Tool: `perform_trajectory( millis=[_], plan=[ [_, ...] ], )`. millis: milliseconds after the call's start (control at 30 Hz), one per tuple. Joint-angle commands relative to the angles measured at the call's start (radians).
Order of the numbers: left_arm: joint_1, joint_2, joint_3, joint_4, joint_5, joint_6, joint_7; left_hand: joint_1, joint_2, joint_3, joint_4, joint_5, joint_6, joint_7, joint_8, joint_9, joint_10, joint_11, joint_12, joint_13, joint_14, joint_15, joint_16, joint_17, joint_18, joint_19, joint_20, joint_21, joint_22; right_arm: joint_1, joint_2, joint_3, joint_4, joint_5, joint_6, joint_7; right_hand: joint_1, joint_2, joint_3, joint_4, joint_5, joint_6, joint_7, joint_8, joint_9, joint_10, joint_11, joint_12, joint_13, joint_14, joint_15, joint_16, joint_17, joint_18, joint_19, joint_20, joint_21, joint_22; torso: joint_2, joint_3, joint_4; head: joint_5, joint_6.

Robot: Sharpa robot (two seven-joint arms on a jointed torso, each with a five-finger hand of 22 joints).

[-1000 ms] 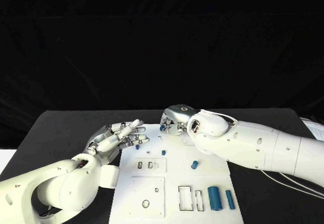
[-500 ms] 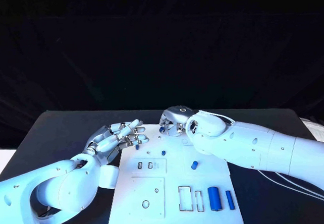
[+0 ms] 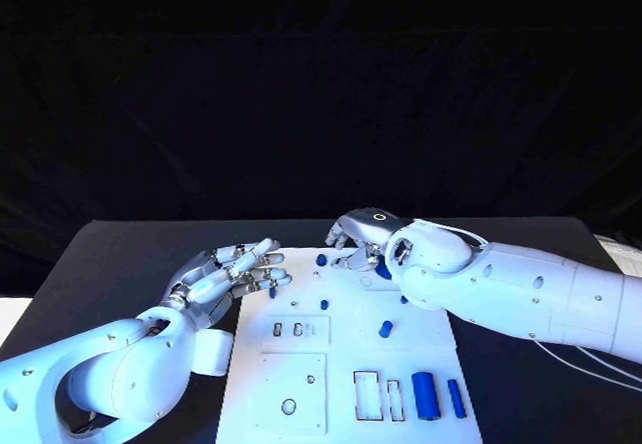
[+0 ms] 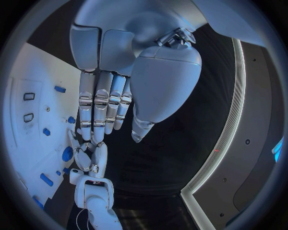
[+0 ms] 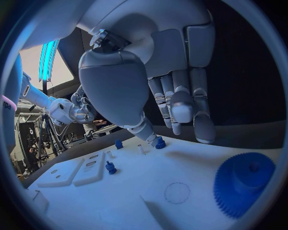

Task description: Assemble the parts on the task board

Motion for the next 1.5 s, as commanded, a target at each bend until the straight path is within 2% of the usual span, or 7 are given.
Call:
perform_trajectory(
  millis=[33,233,367,433,533,700,1500],
  plan=[
    [0.002,-0.003,0.001,0.001,0.001,0.020,0.003,0.004,0.002,0.001,-0.005,-0.004,0.001,0.006,-0.003,-0.001,0.003,0.006,-0.004,-0.001,0.000,0.005,-0.004,0.002,0.012,0.001,0.003,-0.004,-0.002,0.001,-0.074,0.011,0.071,0.076,-0.031,-0.012,0.019,0.005,-0.002,0.007,0.003,0.026,-0.002,0.008,0.002,0.060,-0.010,0.030,0.008,0.019,-0.005,0.040,0.054,-0.003,0.035,-0.006,0.043,0.063,-0.002,0.0009,-0.0051,-0.002,0.002],
    [0.002,-0.009,0.001,0.003,0.001,0.023,0.002,0.004,0.002,0.001,-0.005,-0.004,0.001,0.006,-0.003,-0.001,0.003,0.006,-0.004,-0.001,0.000,0.005,-0.004,0.002,0.012,0.001,0.003,-0.004,-0.002,0.004,-0.197,0.024,0.164,0.216,-0.008,-0.037,0.006,-0.037,-0.035,0.039,0.066,-0.006,-0.020,-0.015,-0.007,0.230,-0.043,0.109,0.047,0.045,-0.029,0.142,0.203,-0.018,0.080,-0.029,0.109,0.160,-0.005,0.0029,-0.0145,-0.003,0.004],
    [0.002,-0.011,0.001,0.002,0.001,0.026,0.001,0.004,0.002,0.001,-0.005,-0.004,0.001,0.006,-0.003,-0.001,0.003,0.006,-0.004,-0.001,0.000,0.005,-0.004,0.002,0.012,0.001,0.003,-0.004,-0.002,0.005,-0.249,0.027,0.190,0.266,0.045,-0.070,-0.005,-0.068,-0.131,0.084,0.132,-0.014,-0.044,-0.009,-0.005,0.353,-0.071,0.221,0.144,0.059,-0.054,0.204,0.291,-0.037,0.128,-0.055,0.179,0.267,-0.006,0.0042,-0.0196,-0.004,0.005],
    [0.002,-0.011,0.001,0.001,0.001,0.027,0.000,0.004,0.002,0.001,-0.005,-0.005,0.000,0.006,-0.004,-0.001,0.003,0.007,-0.005,-0.001,-0.001,0.006,-0.005,0.002,0.012,0.000,0.003,-0.004,-0.002,0.005,-0.261,0.027,0.194,0.270,0.071,-0.087,0.034,-0.047,-0.227,0.138,0.143,-0.018,-0.048,-0.003,-0.003,0.333,-0.075,0.503,0.462,0.066,-0.053,0.266,0.384,-0.047,0.157,-0.070,0.234,0.349,-0.005,0.0057,-0.0200,-0.004,0.005],
    [0.002,-0.010,0.001,-0.001,0.001,0.029,0.000,0.004,0.002,0.001,-0.005,-0.005,0.000,0.006,-0.004,-0.001,0.003,0.007,-0.005,-0.001,-0.001,0.006,-0.005,0.002,0.012,0.000,0.003,-0.004,-0.002,0.005,-0.269,0.028,0.189,0.268,0.105,-0.109,0.089,-0.058,-0.302,0.203,0.149,-0.027,-0.037,0.000,-0.003,0.315,-0.072,0.873,0.870,0.073,-0.050,0.320,0.471,-0.064,0.174,-0.054,0.282,0.421,-0.005,0.0061,-0.0178,-0.009,0.005],
    [0.002,-0.008,0.001,-0.002,0.001,0.028,0.003,0.005,0.002,0.001,-0.006,-0.005,0.000,0.006,-0.004,-0.001,0.003,0.007,-0.005,-0.001,-0.001,0.006,-0.005,0.002,0.012,0.000,0.003,-0.005,-0.002,0.002,-0.263,0.028,0.173,0.254,0.133,-0.121,0.121,-0.036,-0.310,0.252,0.163,-0.030,-0.036,0.003,-0.003,0.316,-0.060,1.040,1.067,0.082,-0.041,0.356,0.536,-0.070,0.187,-0.046,0.314,0.475,-0.005,0.0042,-0.0162,-0.009,0.002],
    [0.002,-0.006,0.001,-0.008,0.001,0.028,0.003,0.006,0.003,0.001,-0.007,-0.004,0.001,0.006,-0.004,-0.001,0.004,0.006,-0.005,-0.001,0.000,0.006,-0.006,0.003,0.012,0.001,0.004,-0.005,-0.003,-0.011,-0.230,0.027,0.131,0.207,0.171,-0.136,0.158,-0.003,-0.306,0.257,0.202,-0.003,-0.038,0.026,0.001,0.348,-0.061,1.169,1.215,0.088,-0.041,0.377,0.575,-0.078,0.200,-0.043,0.346,0.525,-0.005,0.0026,-0.0112,-0.015,-0.009]
  ],
)
